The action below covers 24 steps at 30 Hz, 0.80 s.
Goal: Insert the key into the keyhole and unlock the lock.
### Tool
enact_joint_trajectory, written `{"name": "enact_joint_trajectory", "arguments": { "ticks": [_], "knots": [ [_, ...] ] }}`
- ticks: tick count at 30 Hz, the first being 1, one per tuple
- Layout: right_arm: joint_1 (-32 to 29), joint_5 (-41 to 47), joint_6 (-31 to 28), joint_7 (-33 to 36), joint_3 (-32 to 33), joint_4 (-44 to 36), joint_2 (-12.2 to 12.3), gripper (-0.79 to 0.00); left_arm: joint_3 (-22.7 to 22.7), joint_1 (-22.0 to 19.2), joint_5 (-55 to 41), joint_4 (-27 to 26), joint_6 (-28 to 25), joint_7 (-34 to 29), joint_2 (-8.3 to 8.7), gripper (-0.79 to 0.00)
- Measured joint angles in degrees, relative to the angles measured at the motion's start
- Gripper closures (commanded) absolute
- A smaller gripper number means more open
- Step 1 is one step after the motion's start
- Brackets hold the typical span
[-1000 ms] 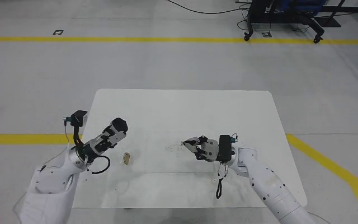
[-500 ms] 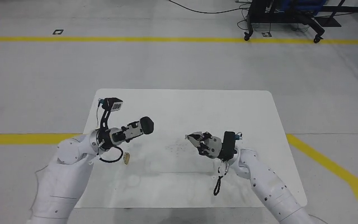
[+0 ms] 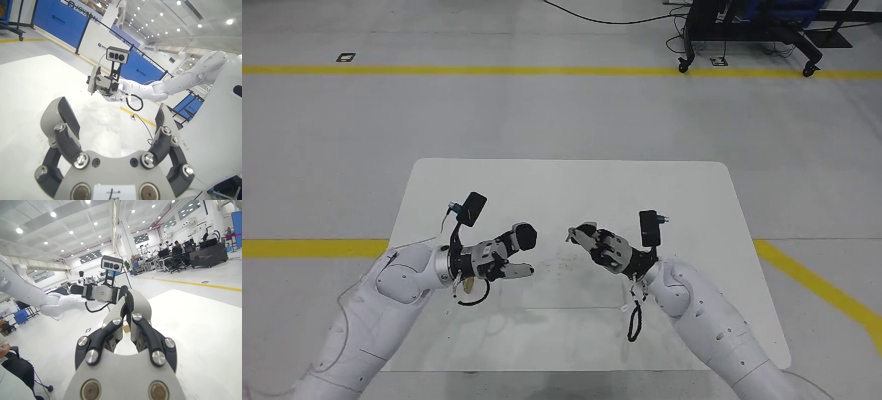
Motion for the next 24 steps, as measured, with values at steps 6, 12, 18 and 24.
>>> {"name": "enact_joint_trajectory", "arguments": {
  "ticks": [6,12,18,24],
  "knots": [
    [1.8,5.2,-0.9,3.9,-2.7,2.7,-1.0,0.0,3.5,-1.9,0.3,0.7,0.1,-0.1,1.16,-0.742],
    [3.2,8.6,-1.3,7.4,-4.9,4.4,-1.8,0.0,4.4,-2.8,3.8,0.5,0.1,-0.1,2.12,-0.606],
    [3.5,9.7,-1.6,8.8,-5.5,5.0,-2.3,0.0,4.3,-2.2,6.9,-0.1,0.1,1.2,2.02,-0.394],
    [3.7,10.9,-1.8,10.3,-6.0,5.4,-2.6,0.0,4.2,-1.9,10.4,0.9,0.1,5.1,1.6,-0.305]
  ]
}}
